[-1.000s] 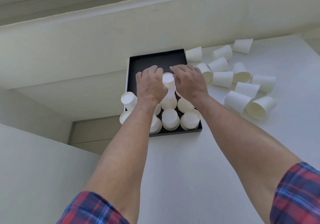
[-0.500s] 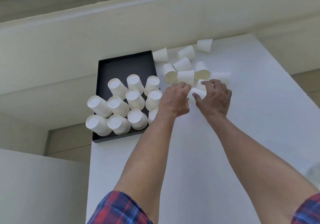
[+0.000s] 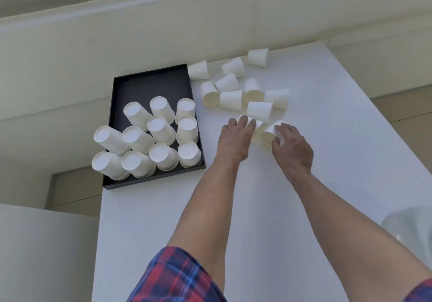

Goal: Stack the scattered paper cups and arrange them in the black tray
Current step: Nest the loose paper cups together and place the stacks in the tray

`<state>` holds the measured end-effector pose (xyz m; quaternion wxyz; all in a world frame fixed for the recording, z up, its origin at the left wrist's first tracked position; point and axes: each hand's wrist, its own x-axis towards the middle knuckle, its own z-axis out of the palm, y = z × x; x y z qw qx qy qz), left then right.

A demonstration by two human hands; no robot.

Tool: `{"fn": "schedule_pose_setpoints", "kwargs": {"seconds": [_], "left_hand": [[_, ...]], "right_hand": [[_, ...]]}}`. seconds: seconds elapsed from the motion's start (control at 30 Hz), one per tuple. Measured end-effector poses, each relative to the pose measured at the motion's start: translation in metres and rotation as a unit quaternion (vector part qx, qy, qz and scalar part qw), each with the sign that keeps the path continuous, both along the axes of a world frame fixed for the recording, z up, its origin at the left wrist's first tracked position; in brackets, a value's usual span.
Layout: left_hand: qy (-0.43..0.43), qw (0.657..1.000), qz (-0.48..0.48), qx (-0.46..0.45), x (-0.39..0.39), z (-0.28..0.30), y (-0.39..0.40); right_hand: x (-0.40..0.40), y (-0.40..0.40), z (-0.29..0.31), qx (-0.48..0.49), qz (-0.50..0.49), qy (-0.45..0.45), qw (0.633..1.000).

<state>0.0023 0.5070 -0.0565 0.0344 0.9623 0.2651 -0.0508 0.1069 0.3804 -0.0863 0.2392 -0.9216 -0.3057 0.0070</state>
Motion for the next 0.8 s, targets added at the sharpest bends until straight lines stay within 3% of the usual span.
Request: {"fn": "schedule_pose_setpoints", "kwargs": {"seconds": [0.13, 0.27, 0.47, 0.7, 0.8], "left_hand": [[-0.015, 1.0, 0.012, 0.015, 0.002, 0.001, 0.003], [-0.018, 1.0, 0.014, 0.012, 0.001, -0.001, 0.008], [0.029, 0.999, -0.015, 0.005, 0.001, -0.007, 0.003], [0.005, 0.999, -0.031, -0.025, -0.006, -0.012, 0.007], [0.005, 0.998, -0.045, -0.031, -0.009, -0.011, 0.009]], "right_hand": [[0.0, -0.01, -0.006, 0.114, -0.024, 0.016, 0.993], [0.004, -0.019, -0.009, 0.229, -0.027, 0.106, 0.967], [0.008, -0.021, -0.018, 0.225, -0.041, 0.257, 0.939], [-0.003, -0.005, -0.026, 0.215, -0.026, 0.309, 0.926], [-0.008, 0.006, -0.025, 0.174, -0.01, 0.296, 0.939]]}}
